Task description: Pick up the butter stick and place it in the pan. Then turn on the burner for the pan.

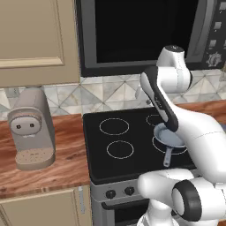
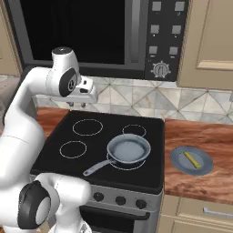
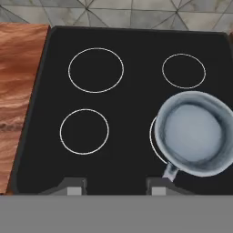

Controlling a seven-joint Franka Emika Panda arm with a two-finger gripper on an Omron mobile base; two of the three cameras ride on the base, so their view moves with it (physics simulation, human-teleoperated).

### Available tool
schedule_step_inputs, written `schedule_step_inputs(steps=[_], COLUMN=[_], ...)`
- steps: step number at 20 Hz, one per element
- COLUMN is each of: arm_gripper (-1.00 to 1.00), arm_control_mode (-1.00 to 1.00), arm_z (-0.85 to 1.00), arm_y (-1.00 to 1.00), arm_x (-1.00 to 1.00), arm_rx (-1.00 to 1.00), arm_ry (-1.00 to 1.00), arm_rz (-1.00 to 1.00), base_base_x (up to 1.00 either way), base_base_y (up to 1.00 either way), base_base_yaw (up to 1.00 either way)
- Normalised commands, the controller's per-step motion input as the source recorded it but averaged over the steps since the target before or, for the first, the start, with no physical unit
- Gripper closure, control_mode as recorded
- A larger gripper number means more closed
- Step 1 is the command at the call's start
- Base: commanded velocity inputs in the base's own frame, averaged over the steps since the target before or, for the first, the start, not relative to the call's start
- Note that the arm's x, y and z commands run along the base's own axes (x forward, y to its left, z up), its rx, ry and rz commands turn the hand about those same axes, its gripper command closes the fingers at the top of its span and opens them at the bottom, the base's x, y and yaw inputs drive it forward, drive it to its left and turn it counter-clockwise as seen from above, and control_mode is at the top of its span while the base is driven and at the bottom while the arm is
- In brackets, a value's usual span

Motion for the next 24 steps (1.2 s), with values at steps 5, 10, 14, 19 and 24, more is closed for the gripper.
schedule_step_inputs(steps=[5,10,14,19,24], arm_gripper=[-1.0,-1.0,-1.0,-1.0,-1.0], arm_control_mode=[1.0,1.0,1.0,1.0,1.0], arm_z=[-0.01,0.0,0.0,0.0,0.0], arm_y=[0.0,0.0,0.0,0.0,0.0], arm_x=[0.0,0.0,0.0,0.0,0.0], arm_rx=[0.0,0.0,0.0,0.0,0.0], arm_ry=[0.0,0.0,0.0,0.0,0.0], arm_rz=[0.0,0.0,0.0,0.0,0.0], base_base_x=[-0.07,-0.38,-0.65,-0.43,0.0], base_base_y=[-0.32,-0.74,-0.43,-0.36,-0.58], base_base_yaw=[0.0,0.0,-0.04,-0.06,0.0])
